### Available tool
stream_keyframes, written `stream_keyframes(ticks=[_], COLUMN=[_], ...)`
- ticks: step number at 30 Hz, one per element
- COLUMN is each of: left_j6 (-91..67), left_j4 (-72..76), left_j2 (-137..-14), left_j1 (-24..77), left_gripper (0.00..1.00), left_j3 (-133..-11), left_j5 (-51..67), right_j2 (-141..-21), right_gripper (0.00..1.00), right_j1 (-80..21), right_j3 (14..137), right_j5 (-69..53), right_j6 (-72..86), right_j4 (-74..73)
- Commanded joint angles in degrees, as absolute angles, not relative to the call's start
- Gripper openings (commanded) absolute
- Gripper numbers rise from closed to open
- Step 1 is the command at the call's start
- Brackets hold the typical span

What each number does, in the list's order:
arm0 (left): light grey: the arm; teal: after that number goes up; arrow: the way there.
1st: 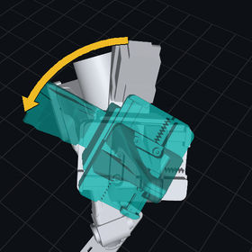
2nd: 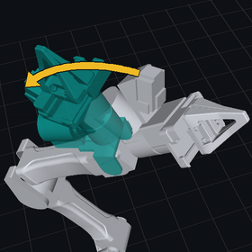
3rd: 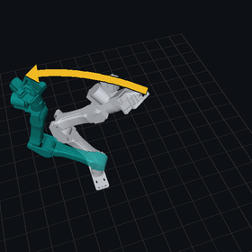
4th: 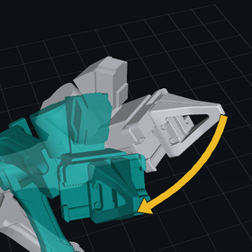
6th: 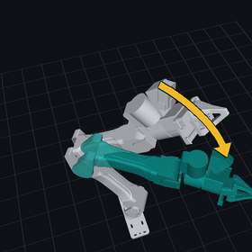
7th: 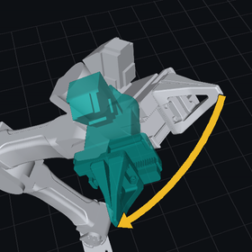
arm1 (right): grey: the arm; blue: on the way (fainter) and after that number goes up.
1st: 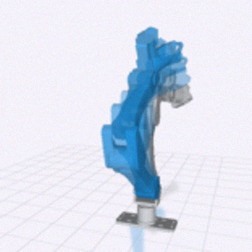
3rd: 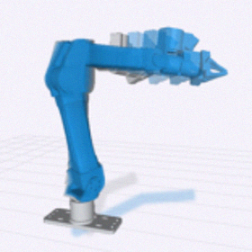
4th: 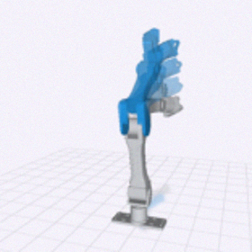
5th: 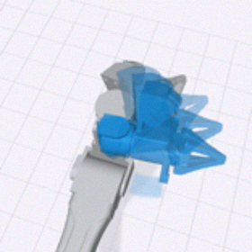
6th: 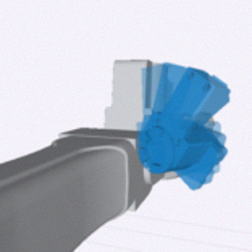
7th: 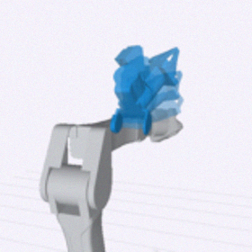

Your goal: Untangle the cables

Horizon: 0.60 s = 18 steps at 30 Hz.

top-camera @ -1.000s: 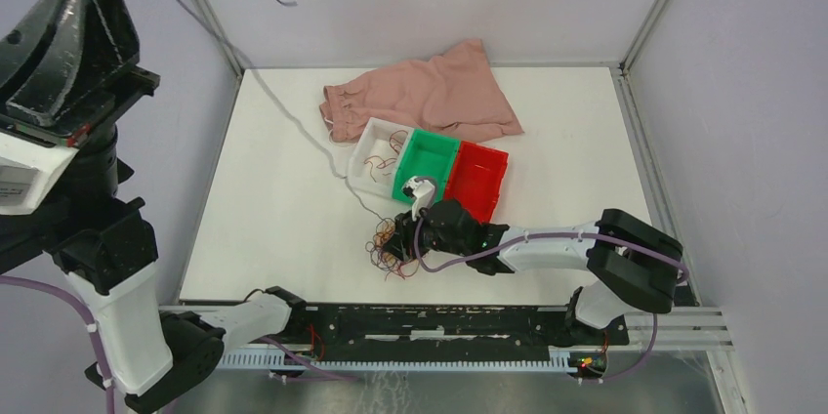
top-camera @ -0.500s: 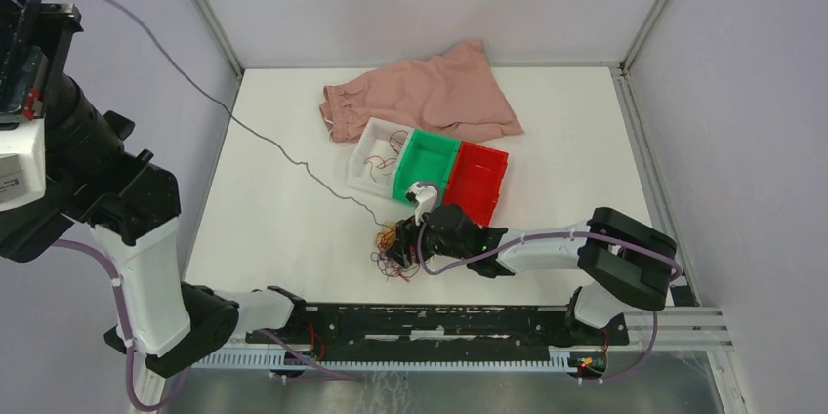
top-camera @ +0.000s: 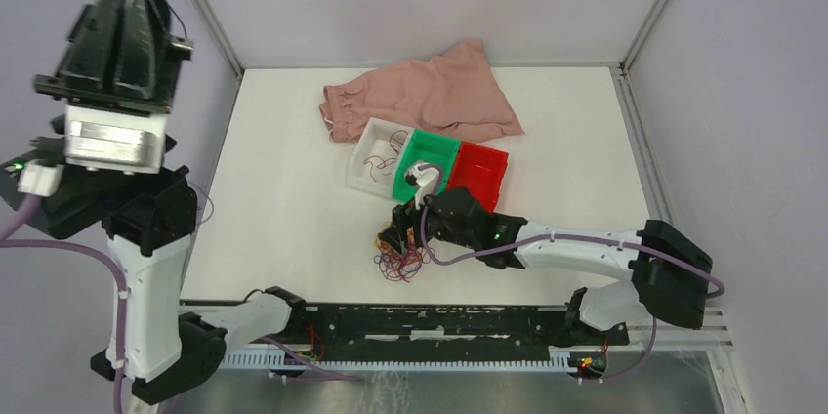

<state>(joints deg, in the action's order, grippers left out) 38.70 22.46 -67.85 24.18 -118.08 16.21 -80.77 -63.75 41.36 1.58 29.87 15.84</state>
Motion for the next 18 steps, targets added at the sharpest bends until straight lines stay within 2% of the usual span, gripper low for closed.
stream_keyframes(ticks=[1,4,11,18], left_j6=[35.29,33.32,27.0,19.66], left_j4=[16.08,15.39,10.32,9.09], left_j2=[-60.67,-58.99,-60.38,-63.53], left_j1=[23.97,24.0,24.02,24.04], left_gripper=[0.03,0.03,0.03,0.03], left_j3=[-103.56,-98.51,-97.85,-99.02], left_j5=[21.95,20.77,25.12,29.26], right_j2=[-77.01,-76.55,-77.5,-79.05], right_gripper=[0.75,0.74,0.75,0.71], right_j1=[-64.09,-64.08,-64.02,-61.69], right_j3=[51.99,55.48,60.86,64.16], right_j5=[0.43,-0.96,-1.31,12.87], right_j6=[25.24,24.66,23.53,20.79], right_j4=[11.76,10.57,11.0,6.05])
